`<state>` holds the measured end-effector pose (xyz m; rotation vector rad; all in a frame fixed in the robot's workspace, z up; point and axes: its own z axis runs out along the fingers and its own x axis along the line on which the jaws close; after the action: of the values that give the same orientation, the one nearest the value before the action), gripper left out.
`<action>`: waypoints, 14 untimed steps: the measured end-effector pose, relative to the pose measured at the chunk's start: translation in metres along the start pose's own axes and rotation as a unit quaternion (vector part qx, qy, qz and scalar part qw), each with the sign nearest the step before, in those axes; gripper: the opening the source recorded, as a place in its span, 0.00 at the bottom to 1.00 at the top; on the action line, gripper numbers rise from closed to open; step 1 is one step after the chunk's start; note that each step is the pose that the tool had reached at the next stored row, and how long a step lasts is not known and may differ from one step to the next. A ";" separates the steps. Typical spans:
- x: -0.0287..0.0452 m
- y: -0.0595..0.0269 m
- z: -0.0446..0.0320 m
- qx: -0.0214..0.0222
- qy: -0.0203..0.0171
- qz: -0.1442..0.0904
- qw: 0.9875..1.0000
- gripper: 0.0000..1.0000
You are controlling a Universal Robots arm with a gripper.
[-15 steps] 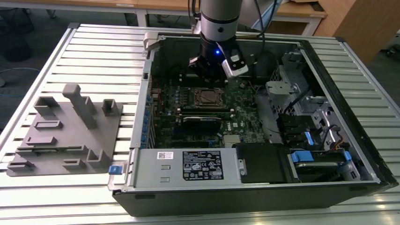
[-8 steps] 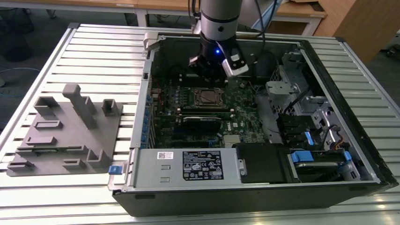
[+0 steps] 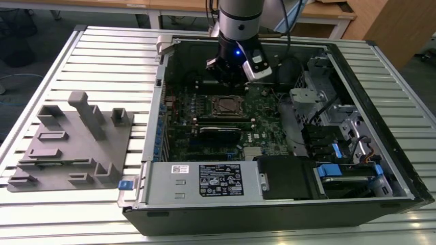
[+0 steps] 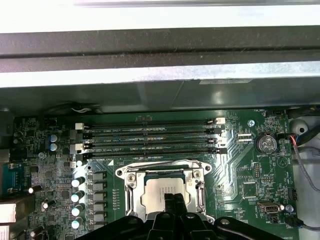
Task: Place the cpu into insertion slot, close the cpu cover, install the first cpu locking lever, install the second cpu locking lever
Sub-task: 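Install the first cpu locking lever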
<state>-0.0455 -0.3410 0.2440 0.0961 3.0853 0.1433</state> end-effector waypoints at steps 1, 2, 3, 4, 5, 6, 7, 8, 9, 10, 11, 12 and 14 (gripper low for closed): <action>0.0000 0.0000 0.0000 0.000 0.000 0.000 1.000 0.11; 0.0000 0.0000 -0.0002 0.000 0.000 0.000 1.000 0.11; 0.0000 0.0000 -0.0003 0.000 0.000 0.000 1.000 0.11; 0.0000 0.0000 -0.0003 0.000 0.000 0.000 1.000 0.11; 0.0000 0.0000 -0.0003 0.000 0.000 0.000 1.000 0.11; 0.0000 0.0000 -0.0004 0.000 0.000 0.000 1.000 0.11; 0.0000 0.0000 -0.0004 0.000 0.000 0.000 1.000 0.11; 0.0000 0.0000 -0.0004 0.000 0.000 0.000 1.000 0.11; 0.0000 0.0000 -0.0004 0.000 0.000 0.000 1.000 0.11; 0.0000 0.0000 -0.0005 0.000 0.000 0.000 1.000 0.11; 0.0000 -0.0002 -0.0006 0.000 0.000 0.000 1.000 0.11; -0.0001 -0.0006 -0.0007 0.000 0.000 0.000 1.000 0.11; -0.0002 -0.0021 -0.0007 0.001 0.000 0.000 1.000 0.11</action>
<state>-0.0455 -0.3432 0.2445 0.0960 3.0855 0.1407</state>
